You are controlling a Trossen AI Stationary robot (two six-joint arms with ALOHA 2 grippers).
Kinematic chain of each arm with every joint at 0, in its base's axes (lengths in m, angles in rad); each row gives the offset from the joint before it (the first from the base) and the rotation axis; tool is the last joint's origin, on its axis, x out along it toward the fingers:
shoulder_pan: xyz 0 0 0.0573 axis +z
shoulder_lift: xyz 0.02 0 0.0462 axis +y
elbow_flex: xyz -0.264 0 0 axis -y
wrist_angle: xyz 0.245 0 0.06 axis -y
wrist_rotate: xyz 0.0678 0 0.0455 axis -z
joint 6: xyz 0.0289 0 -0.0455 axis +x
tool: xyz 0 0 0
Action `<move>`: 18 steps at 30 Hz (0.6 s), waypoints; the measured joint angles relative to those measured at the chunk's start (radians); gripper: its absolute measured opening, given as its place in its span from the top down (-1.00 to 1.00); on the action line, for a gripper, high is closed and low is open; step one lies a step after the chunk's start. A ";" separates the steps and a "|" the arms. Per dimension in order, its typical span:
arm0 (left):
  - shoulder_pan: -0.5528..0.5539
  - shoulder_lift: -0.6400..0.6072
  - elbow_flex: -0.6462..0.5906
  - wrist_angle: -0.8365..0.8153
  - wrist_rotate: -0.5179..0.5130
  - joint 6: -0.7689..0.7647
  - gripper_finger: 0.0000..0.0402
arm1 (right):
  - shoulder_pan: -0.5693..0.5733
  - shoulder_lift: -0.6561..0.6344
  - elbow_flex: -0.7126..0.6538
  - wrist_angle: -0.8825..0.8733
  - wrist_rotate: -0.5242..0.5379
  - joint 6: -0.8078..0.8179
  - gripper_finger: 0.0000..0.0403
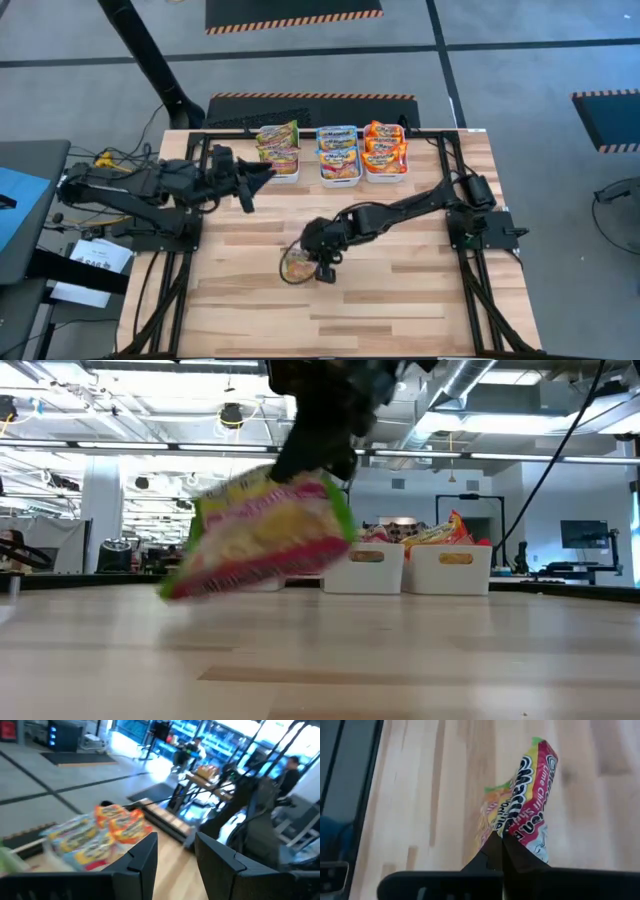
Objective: Sort Maruchan noodles
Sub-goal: Put the green noodle pack into the left white bin
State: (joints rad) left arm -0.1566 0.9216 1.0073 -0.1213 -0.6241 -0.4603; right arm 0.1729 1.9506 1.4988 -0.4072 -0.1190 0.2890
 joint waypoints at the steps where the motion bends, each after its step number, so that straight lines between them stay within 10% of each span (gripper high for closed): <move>1: 0.010 -0.018 -0.001 -0.020 0.000 0.010 0.42 | -0.010 -0.001 0.012 0.001 0.008 0.000 0.98; 18: 0.090 -0.187 -0.001 -0.273 0.011 0.034 0.42 | -0.218 -0.001 0.223 -0.003 0.072 -0.066 0.98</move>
State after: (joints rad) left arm -0.0664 0.7350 1.0065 -0.3939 -0.6128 -0.4263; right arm -0.0447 1.9499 1.7217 -0.4099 -0.0466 0.2226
